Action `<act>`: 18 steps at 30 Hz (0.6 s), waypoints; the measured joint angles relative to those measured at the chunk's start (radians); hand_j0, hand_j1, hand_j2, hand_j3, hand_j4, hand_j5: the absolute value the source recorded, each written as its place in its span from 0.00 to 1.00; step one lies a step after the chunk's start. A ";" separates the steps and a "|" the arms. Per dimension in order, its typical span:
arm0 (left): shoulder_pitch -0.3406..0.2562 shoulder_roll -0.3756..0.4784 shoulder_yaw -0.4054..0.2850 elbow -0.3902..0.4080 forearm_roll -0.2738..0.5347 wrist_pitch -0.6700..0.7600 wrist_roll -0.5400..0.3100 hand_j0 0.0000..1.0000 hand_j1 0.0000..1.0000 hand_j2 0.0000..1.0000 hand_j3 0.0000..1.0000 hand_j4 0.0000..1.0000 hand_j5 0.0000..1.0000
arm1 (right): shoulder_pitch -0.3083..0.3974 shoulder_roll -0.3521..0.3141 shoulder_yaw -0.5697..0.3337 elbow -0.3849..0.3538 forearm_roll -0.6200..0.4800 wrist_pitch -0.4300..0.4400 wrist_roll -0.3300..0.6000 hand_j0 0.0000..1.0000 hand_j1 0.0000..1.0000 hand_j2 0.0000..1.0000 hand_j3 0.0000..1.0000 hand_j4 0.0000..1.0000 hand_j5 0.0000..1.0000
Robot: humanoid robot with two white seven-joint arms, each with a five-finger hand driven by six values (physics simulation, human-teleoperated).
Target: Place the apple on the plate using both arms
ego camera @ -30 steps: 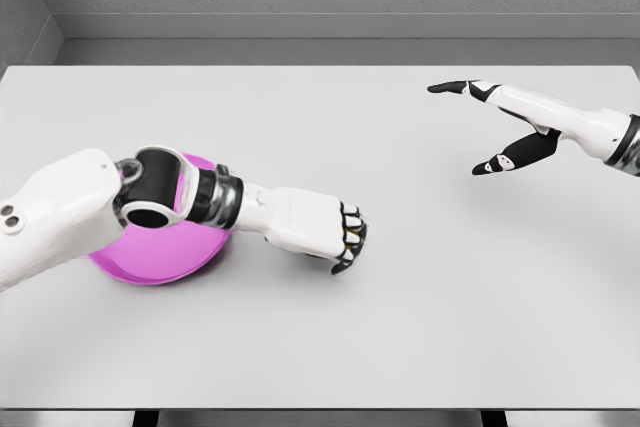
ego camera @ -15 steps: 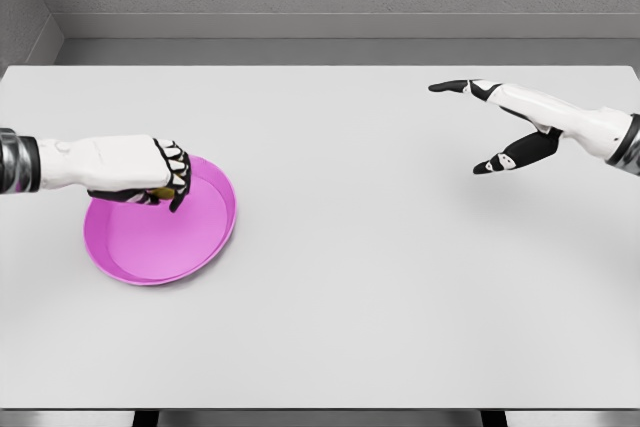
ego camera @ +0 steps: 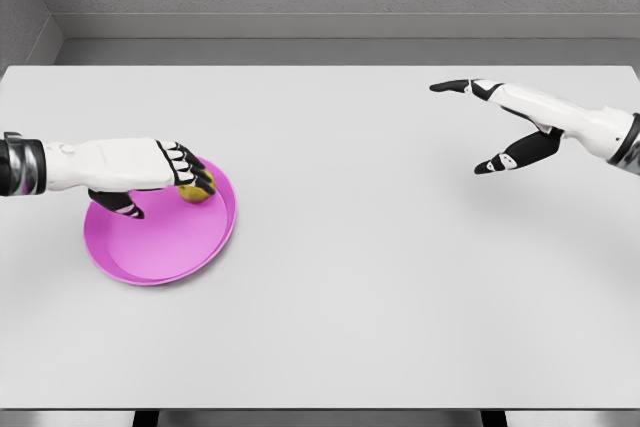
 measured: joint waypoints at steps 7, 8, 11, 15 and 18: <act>-0.077 -0.068 0.001 0.020 0.150 0.001 0.005 1.00 1.00 1.00 1.00 1.00 1.00 | -0.002 -0.002 -0.001 0.000 0.000 0.000 0.000 1.00 1.00 1.00 1.00 1.00 1.00; -0.097 -0.089 0.002 0.053 0.169 0.001 0.004 1.00 1.00 1.00 1.00 1.00 1.00 | -0.002 -0.002 -0.001 0.000 0.000 0.000 0.000 1.00 1.00 1.00 1.00 1.00 1.00; -0.141 -0.153 0.004 0.206 0.196 0.001 0.002 1.00 1.00 1.00 1.00 1.00 1.00 | -0.002 -0.004 -0.001 -0.001 0.000 0.000 0.000 1.00 1.00 1.00 1.00 1.00 1.00; -0.141 -0.200 0.017 0.359 0.204 0.000 0.000 1.00 1.00 1.00 1.00 1.00 1.00 | -0.003 -0.005 0.000 -0.002 0.002 0.000 0.000 1.00 1.00 1.00 1.00 1.00 1.00; -0.138 -0.211 0.022 0.398 0.206 0.000 -0.001 1.00 1.00 1.00 1.00 1.00 1.00 | -0.008 -0.006 -0.004 0.002 0.003 0.000 0.000 1.00 1.00 1.00 1.00 1.00 1.00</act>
